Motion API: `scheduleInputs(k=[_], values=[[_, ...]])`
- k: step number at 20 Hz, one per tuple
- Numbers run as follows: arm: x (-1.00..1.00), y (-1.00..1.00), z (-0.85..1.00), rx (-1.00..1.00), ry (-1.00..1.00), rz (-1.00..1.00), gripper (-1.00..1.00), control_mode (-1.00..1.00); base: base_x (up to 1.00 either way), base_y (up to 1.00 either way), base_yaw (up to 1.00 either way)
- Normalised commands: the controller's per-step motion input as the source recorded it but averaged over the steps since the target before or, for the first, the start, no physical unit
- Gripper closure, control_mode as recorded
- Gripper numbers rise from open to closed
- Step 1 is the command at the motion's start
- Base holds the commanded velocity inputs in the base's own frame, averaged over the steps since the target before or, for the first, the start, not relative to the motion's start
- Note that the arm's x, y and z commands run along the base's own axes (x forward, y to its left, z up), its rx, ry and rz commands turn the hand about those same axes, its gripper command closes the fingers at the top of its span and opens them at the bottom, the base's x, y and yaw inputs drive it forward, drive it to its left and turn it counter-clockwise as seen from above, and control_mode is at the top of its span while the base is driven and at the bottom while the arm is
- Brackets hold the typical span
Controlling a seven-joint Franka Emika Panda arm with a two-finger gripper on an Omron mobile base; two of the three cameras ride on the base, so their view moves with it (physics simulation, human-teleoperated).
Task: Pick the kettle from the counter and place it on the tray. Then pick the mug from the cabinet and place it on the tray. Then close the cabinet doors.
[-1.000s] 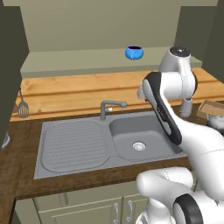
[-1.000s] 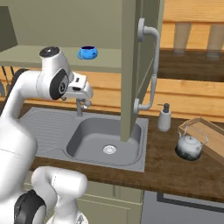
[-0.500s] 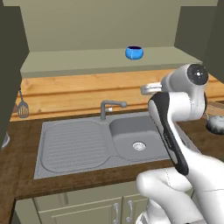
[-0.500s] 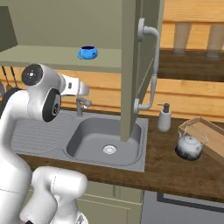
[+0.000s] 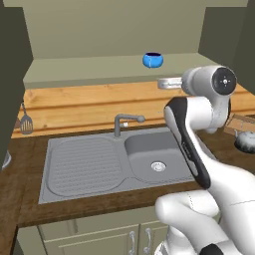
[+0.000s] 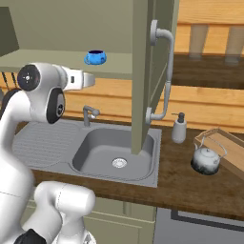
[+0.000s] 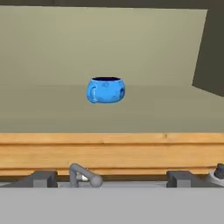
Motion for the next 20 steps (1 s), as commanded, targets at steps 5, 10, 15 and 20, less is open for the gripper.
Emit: scheduleInputs(k=[5, 10, 15, 20], values=[[0.26, 0.47, 0.00, 0.00, -0.08, -0.06, -1.00, -1.00, 0.00, 0.00, 0.00], [0.30, 0.21, 0.17, 0.00, -0.03, 0.00, -1.00, -1.00, 0.00, 0.00, 0.00], [0.30, 0.20, 0.10, 0.00, 0.00, 0.00, -1.00, -1.00, 0.00, 0.00, 0.00], [0.09, 0.04, -0.01, 0.00, -0.01, 0.00, -1.00, -1.00, 0.00, 0.00, 0.00]])
